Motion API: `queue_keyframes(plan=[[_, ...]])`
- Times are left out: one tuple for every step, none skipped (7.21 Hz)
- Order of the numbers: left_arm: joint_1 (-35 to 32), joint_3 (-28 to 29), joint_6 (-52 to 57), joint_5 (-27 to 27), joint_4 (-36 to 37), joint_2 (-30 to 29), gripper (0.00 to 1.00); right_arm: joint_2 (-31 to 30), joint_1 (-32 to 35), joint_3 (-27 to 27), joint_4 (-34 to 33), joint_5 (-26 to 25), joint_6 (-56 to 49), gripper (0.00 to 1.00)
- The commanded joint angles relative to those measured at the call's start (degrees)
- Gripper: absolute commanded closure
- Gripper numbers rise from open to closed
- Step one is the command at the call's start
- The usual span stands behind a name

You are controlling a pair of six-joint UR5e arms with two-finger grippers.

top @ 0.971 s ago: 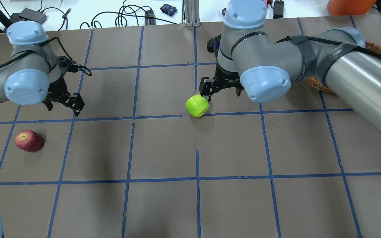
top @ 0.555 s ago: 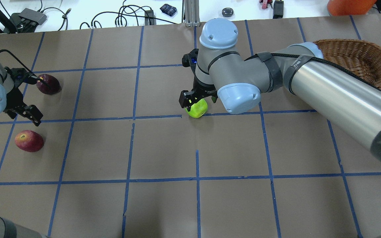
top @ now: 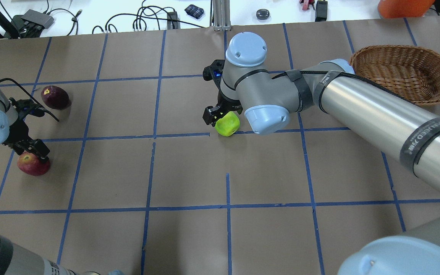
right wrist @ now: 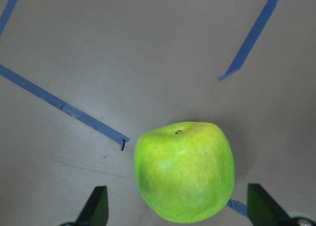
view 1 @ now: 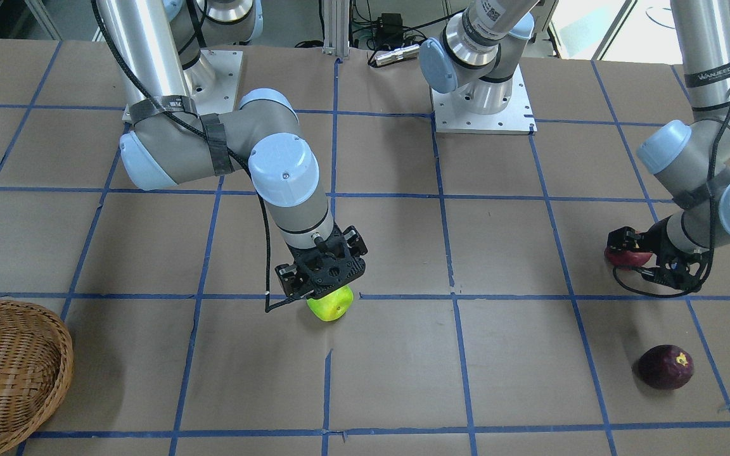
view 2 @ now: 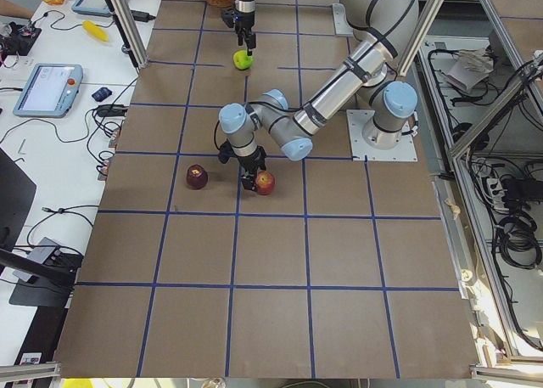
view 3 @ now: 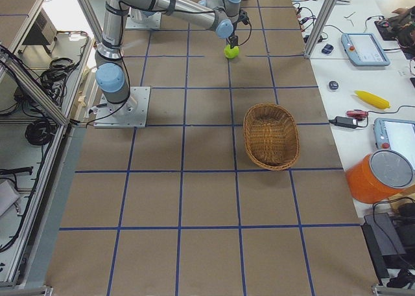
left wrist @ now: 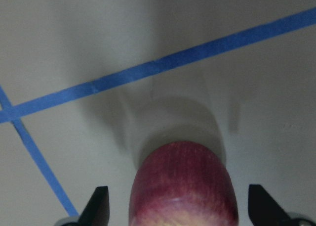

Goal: Put all apples into basket
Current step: 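Grasp the red apple with the left gripper while the right lifts the green apple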

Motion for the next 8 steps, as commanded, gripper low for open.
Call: queue_keyframes(plan=[[0.1, 0.3, -0.2, 0.6, 0.3, -2.0, 0.00, 1.4, 0.0, 0.0, -1.1, -1.8, -0.5, 0.00], [0.1, -0.2, -0.3, 0.5, 0.5, -2.0, 0.12, 2.2, 0.0, 0.0, -2.4, -1.7, -0.1, 0.00], [0.0, 0.3, -0.6, 0.5, -0.2, -1.4, 0.55, 2.9, 0.0, 0.0, -2.8, -0.4, 0.5, 0.00], [-1.3, 0.9, -2.8, 0.5, -0.5, -0.6, 0.63, 3.4, 0.0, 0.0, -2.8, 1.6, 1.0, 0.00], [-4.2, 5.0, -10.7, -0.1, -7.0, 0.0, 0.63, 4.1, 0.0, 0.0, -3.0, 1.6, 0.9, 0.00], [-8.8, 12.1, -21.1, -1.0, -17.8, 0.6, 0.63, 4.4, 0.0, 0.4, -3.3, 1.5, 0.0, 0.00], [-12.7, 17.5, -30.1, -5.2, -26.0, 1.1, 0.63, 4.6, -0.1, 0.0, -2.9, 1.1, -0.1, 0.21], [-16.0, 20.0, -37.5, -10.1, -28.7, 1.8, 0.63, 4.1, -0.7, -0.1, -2.1, 0.8, -0.1, 0.88]])
